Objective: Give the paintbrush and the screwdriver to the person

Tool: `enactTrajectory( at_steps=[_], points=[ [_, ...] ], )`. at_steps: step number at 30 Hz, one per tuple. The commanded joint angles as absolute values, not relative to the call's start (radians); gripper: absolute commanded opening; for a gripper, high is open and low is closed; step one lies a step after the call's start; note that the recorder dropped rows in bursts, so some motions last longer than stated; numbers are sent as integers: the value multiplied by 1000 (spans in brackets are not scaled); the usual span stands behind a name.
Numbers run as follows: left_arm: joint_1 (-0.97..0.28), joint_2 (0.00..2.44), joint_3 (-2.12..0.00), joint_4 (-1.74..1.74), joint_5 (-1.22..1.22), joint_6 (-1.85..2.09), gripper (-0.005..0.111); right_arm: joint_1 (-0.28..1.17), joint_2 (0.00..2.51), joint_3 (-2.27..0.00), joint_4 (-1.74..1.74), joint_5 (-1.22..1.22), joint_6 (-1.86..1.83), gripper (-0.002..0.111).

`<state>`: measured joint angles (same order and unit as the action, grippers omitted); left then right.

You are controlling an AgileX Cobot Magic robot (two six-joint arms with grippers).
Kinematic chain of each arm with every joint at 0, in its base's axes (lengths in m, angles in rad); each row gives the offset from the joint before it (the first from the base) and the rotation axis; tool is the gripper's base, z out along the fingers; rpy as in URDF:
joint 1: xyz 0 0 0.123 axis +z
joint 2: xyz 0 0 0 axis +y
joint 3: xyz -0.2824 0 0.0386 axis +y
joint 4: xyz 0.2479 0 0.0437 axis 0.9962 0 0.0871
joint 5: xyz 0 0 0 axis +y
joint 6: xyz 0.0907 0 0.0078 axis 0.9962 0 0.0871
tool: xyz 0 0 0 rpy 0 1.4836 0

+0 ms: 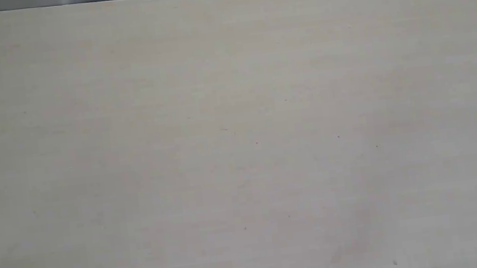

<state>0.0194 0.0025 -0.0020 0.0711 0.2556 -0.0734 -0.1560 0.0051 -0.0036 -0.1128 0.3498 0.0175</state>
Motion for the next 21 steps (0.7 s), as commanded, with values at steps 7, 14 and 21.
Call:
enactTrajectory(
  at_steps=[7,14,21],
  points=[
    [11,0,0,69,249,-75,0,-123,0,0,-90,352,24,4],
    [11,0,0,69,249,-75,0,-70,0,0,-90,352,24,4],
    [11,0,0,69,249,-75,0,-70,0,0,-90,352,24,4]
  ],
)
